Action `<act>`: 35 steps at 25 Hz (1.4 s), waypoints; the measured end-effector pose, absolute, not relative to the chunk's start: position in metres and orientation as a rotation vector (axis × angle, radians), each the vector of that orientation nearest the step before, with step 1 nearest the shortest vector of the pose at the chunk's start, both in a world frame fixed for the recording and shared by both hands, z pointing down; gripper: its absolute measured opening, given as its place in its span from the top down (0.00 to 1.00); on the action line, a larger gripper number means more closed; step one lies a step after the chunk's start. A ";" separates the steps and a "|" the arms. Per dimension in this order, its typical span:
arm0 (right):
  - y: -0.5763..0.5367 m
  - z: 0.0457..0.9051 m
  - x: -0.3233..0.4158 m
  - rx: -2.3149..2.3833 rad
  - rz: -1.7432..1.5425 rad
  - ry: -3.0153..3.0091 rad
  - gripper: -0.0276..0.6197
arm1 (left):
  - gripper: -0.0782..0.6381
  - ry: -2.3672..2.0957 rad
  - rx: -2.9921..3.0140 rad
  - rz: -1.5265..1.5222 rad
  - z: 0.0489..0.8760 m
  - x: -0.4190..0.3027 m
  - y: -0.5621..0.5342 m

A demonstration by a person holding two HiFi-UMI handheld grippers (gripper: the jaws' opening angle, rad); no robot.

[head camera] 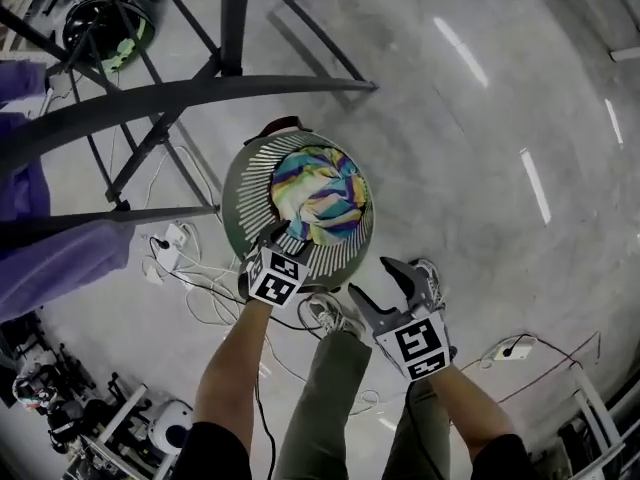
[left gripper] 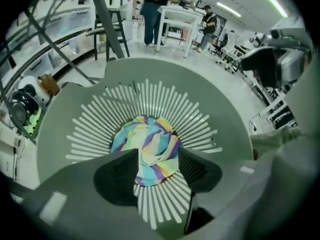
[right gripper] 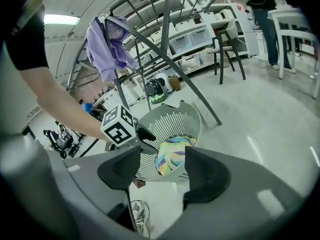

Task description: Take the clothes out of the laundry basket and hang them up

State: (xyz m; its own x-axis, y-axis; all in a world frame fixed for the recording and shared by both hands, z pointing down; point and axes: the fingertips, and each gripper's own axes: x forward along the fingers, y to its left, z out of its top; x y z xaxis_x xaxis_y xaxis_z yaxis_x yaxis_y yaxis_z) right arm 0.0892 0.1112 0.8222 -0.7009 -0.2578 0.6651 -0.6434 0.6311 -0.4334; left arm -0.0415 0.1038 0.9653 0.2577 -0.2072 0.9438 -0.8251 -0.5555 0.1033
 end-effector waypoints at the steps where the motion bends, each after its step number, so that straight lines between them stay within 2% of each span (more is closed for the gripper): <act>1: 0.113 0.825 0.093 0.713 0.919 -2.294 0.54 | 0.58 -0.909 1.920 1.337 0.975 -0.042 0.104; 7: 0.119 0.833 0.110 0.790 0.942 -2.294 0.54 | 0.58 -0.750 1.919 1.502 1.026 -0.042 0.103; 23: 0.118 0.850 0.129 0.878 0.995 -2.262 0.55 | 0.58 -0.569 1.843 1.675 1.110 -0.048 0.117; 25: 0.119 0.852 0.133 0.887 0.999 -2.250 0.55 | 0.64 -0.562 1.831 1.688 1.114 -0.050 0.118; 27: 0.120 0.854 0.136 0.895 1.008 -2.239 0.55 | 0.81 -0.569 1.829 1.678 1.112 -0.050 0.117; 35: 0.117 0.841 0.133 0.883 0.972 -2.257 0.55 | 0.86 -0.629 1.896 1.534 1.065 -0.031 0.106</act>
State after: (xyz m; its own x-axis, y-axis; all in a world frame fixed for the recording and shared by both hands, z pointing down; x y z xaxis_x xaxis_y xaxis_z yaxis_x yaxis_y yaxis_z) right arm 0.1333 0.1173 0.8409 -0.6494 -0.3564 0.6718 -0.7329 0.5289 -0.4279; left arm -0.0312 0.1061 1.0645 0.2148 0.0146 0.9765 -0.6957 -0.6994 0.1635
